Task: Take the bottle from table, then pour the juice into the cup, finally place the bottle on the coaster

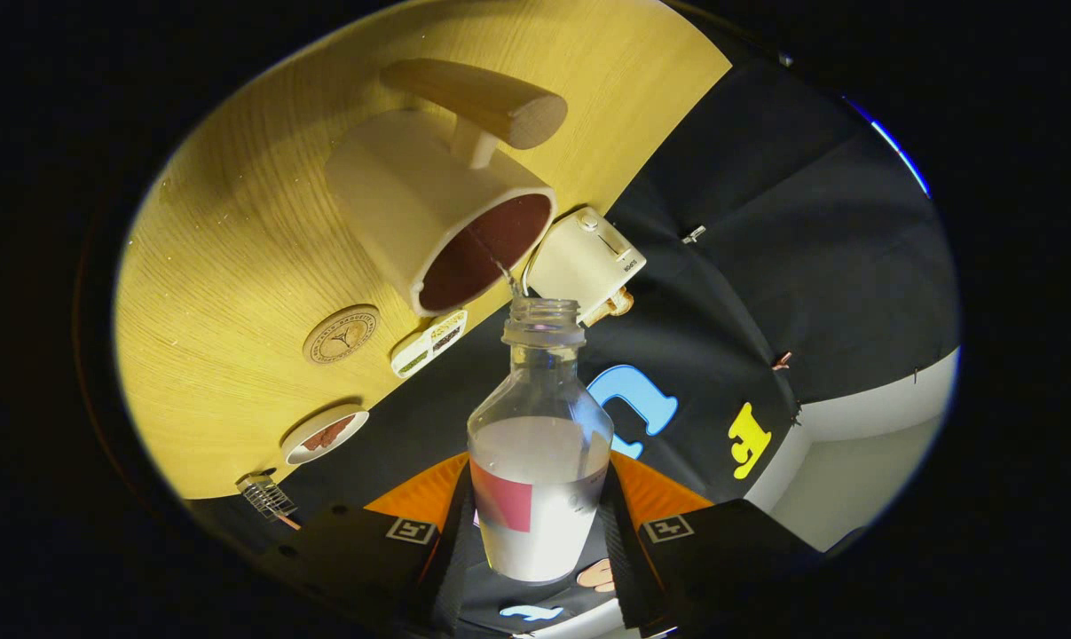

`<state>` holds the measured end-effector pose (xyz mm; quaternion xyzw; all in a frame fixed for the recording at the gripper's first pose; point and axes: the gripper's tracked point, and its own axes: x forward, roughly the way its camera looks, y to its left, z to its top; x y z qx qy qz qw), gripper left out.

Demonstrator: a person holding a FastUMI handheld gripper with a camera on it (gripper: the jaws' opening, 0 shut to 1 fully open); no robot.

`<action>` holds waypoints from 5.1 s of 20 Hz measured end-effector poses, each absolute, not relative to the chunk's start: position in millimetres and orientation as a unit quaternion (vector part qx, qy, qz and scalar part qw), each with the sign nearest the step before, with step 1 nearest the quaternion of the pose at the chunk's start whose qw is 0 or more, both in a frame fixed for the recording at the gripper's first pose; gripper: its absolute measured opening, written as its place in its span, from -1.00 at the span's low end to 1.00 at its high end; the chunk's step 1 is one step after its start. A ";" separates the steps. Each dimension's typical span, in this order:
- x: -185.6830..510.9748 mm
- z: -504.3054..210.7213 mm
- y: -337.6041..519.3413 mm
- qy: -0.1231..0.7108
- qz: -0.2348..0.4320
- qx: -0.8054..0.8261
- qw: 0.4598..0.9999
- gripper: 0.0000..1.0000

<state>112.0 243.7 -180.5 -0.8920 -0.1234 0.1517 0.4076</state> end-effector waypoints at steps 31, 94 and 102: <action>100.5 -218.1 210.4 0.084 0.152 -0.730 0.662 0.38; 249.9 -288.2 179.3 0.122 0.033 0.026 0.992 0.53; 240.6 -299.4 184.6 0.153 0.049 0.032 0.986 0.96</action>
